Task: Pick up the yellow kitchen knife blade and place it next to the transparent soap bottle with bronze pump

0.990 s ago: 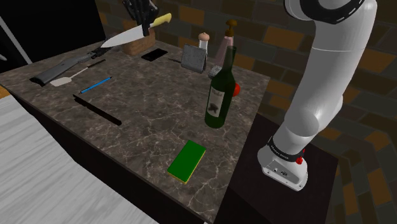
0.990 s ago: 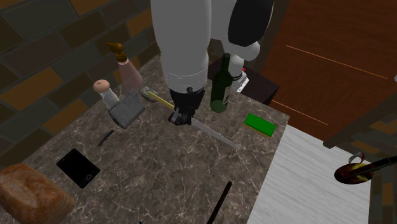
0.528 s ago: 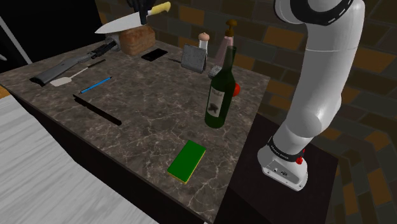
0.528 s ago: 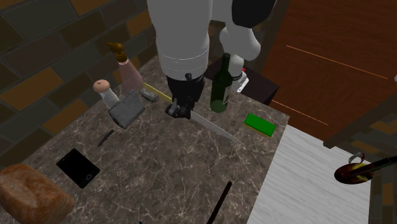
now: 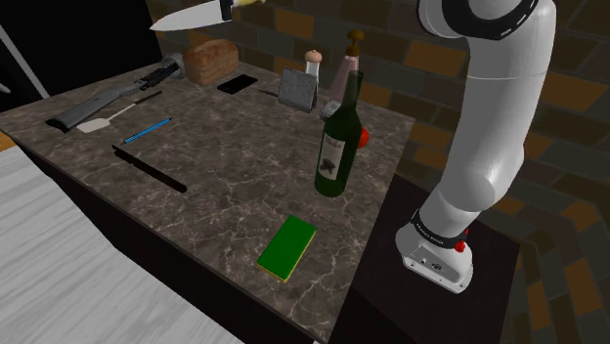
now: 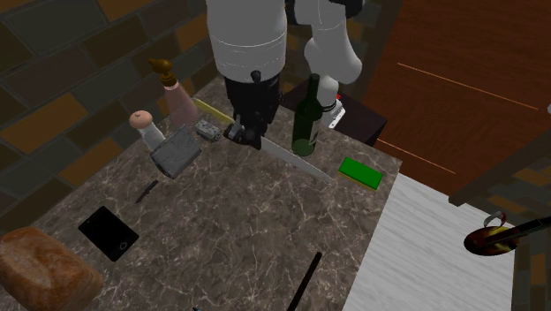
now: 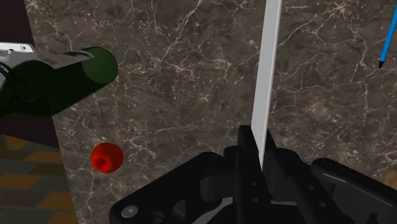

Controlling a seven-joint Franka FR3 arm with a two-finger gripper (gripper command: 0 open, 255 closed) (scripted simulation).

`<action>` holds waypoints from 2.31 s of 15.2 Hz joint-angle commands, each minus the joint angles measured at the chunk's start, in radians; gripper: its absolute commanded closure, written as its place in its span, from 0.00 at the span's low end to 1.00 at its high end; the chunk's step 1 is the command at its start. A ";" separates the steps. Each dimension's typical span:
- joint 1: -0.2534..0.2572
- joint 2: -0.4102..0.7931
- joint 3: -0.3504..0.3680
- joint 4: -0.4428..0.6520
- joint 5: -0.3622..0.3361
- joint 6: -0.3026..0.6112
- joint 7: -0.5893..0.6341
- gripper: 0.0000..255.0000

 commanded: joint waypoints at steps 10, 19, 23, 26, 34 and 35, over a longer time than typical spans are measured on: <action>-0.339 -0.432 -0.114 -0.489 0.277 0.145 -0.339 1.00; -0.434 -0.616 -0.291 -0.678 0.338 0.164 -0.612 1.00; -0.466 -0.659 -0.366 -0.726 0.335 0.167 -0.722 1.00; -0.491 -0.678 -0.421 -0.750 0.325 0.169 -0.802 1.00; -0.487 -0.719 -0.422 -0.899 0.334 0.279 -0.809 1.00; -0.486 -0.723 -0.422 -0.916 0.335 0.292 -0.810 1.00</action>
